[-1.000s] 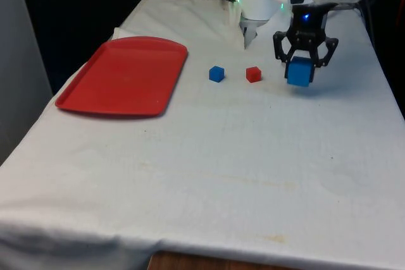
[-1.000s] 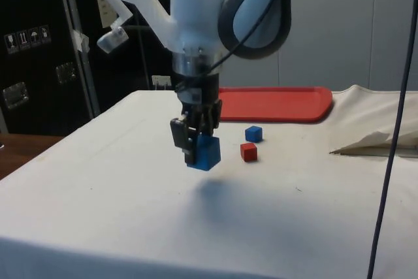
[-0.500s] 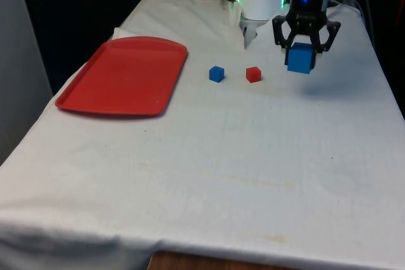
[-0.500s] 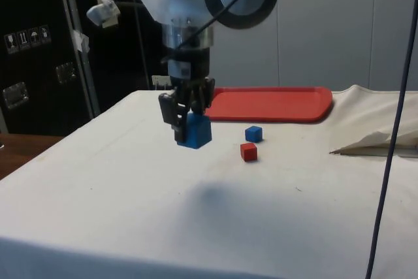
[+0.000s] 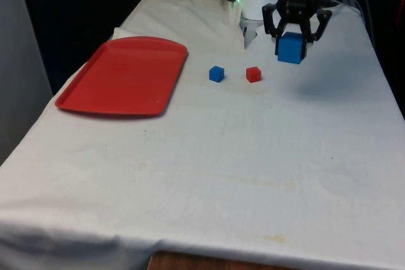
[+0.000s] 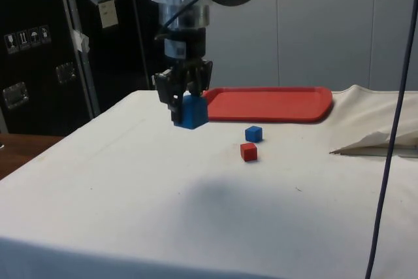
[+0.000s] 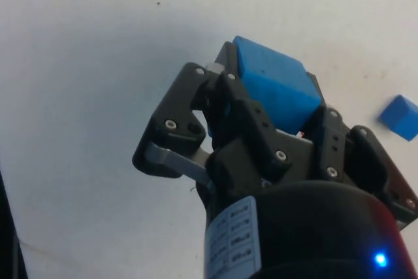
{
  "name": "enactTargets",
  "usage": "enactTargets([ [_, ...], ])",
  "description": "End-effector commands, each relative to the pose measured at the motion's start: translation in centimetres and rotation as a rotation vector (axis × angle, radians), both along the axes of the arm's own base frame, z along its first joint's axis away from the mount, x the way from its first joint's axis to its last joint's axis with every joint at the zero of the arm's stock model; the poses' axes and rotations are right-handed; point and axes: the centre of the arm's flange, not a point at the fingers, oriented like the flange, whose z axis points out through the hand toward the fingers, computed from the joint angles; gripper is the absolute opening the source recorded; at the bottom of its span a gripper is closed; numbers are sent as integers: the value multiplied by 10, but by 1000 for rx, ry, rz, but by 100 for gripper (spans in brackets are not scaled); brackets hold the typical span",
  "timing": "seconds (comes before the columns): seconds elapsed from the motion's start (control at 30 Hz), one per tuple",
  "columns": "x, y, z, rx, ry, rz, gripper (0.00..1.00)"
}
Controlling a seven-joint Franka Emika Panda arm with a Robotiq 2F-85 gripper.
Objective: Pick up the largest block and place it onto the tray.
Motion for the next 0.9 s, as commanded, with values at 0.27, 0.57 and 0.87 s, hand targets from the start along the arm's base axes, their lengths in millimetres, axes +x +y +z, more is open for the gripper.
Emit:
enactTargets([
  [0.27,1,-30,2,-6,-1,-21,0],
  [0.57,2,-58,0,-14,1,-39,0],
  [0.87,2,-87,-4,-26,8,-52,0],
])
